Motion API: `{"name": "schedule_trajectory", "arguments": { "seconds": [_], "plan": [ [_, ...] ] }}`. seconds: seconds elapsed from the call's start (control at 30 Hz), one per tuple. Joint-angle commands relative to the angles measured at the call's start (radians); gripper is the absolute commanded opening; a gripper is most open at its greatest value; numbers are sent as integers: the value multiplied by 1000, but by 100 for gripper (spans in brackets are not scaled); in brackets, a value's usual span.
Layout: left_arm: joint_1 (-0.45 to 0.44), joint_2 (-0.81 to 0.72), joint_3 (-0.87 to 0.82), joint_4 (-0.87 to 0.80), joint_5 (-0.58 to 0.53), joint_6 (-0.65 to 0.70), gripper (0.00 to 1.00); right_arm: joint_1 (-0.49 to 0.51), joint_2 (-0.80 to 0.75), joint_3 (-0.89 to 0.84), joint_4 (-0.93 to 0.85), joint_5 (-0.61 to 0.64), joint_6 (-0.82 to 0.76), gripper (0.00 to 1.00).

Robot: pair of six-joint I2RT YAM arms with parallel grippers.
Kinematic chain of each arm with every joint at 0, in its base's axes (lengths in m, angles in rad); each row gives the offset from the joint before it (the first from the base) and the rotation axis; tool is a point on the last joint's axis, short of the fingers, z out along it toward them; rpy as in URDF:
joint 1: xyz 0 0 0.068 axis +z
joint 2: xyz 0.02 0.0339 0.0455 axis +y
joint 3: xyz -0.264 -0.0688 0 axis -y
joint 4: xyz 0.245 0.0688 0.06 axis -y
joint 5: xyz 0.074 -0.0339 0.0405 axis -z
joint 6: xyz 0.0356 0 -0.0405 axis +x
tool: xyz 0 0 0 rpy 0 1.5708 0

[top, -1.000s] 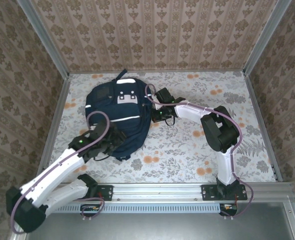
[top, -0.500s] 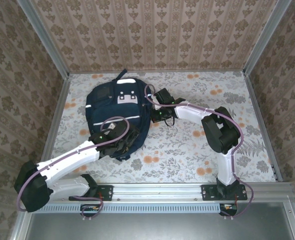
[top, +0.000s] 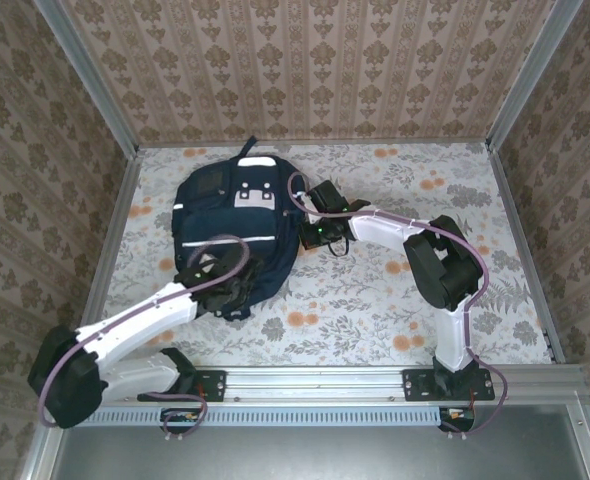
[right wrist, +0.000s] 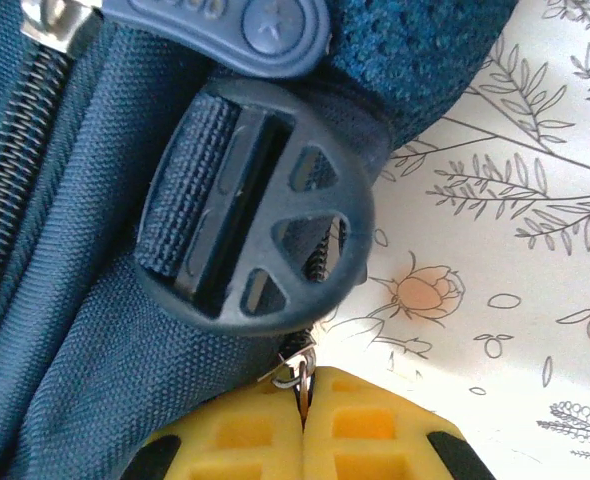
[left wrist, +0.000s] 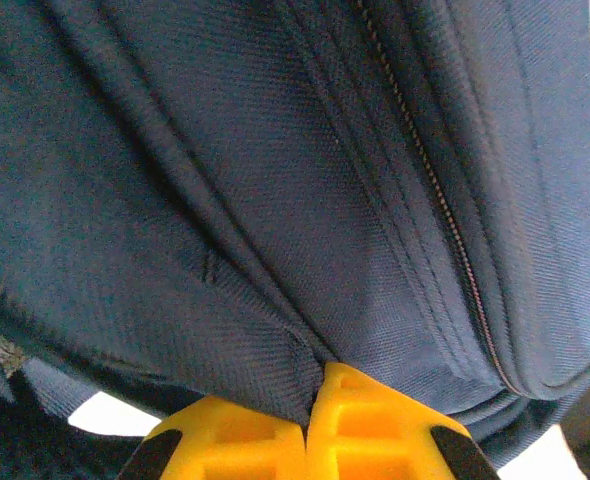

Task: Pack the student bag
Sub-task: Rotate the student bag at the center of the table, then reset both arms

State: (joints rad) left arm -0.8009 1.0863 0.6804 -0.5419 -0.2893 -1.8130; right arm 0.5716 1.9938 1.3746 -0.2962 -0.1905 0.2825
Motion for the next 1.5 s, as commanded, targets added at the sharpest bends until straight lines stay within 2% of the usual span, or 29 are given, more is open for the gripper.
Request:
{"name": "schedule_trajectory", "arguments": {
  "seconds": [0.0, 0.13, 0.23, 0.33, 0.43, 0.47, 0.57, 0.8, 0.87, 1.0, 1.07, 1.1, 1.17, 1.3, 1.37, 1.4, 1.43, 1.47],
  "plan": [
    [34, -109, 0, -210, -110, 32, 0, -32, -58, -2, 3, 92, -14, 0],
    [70, -229, -30, -289, -94, 76, 0, -82, -30, 21, 5, 121, 2, 0],
    [91, -270, -58, -289, -53, 102, 0, -118, 1, 53, 3, 131, 16, 0],
    [104, -256, -83, -190, 13, 144, 0, -133, 23, 84, -8, 115, 20, 0],
    [100, -180, -85, 4, 87, 200, 0, -133, 13, 88, -10, 104, 24, 0],
    [92, -141, -70, 52, 104, 210, 0, -133, 2, 84, -9, 107, 30, 6],
    [59, -19, 8, 152, 135, 241, 0, -136, -44, 61, -11, 131, 37, 32],
    [-41, 268, 251, 221, 169, 311, 2, -171, -233, -55, -11, 213, 63, 42],
    [-54, 329, 316, 214, 191, 354, 12, -183, -303, -100, -11, 250, 72, 45],
    [-61, 384, 423, 135, 207, 459, 66, -193, -451, -185, -20, 343, 74, 55],
    [-62, 376, 461, 75, 179, 518, 85, -198, -535, -235, -23, 394, 76, 63],
    [-61, 367, 483, 39, 155, 558, 90, -204, -572, -259, -25, 410, 79, 67],
    [-54, 340, 522, -50, 105, 641, 99, -224, -651, -300, -33, 423, 90, 74],
    [5, 262, 556, -192, -1, 866, 100, -271, -758, -377, -36, 422, 96, 83],
    [69, 215, 531, -225, -38, 977, 100, -282, -805, -427, -5, 429, 73, 87],
    [113, 188, 513, -248, -62, 1016, 100, -285, -829, -453, 18, 440, 61, 96],
    [158, 165, 493, -262, -78, 1049, 100, -285, -848, -477, 37, 454, 52, 99],
    [213, 134, 463, -262, -94, 1095, 100, -286, -871, -506, 64, 471, 46, 99]
  ]
}}
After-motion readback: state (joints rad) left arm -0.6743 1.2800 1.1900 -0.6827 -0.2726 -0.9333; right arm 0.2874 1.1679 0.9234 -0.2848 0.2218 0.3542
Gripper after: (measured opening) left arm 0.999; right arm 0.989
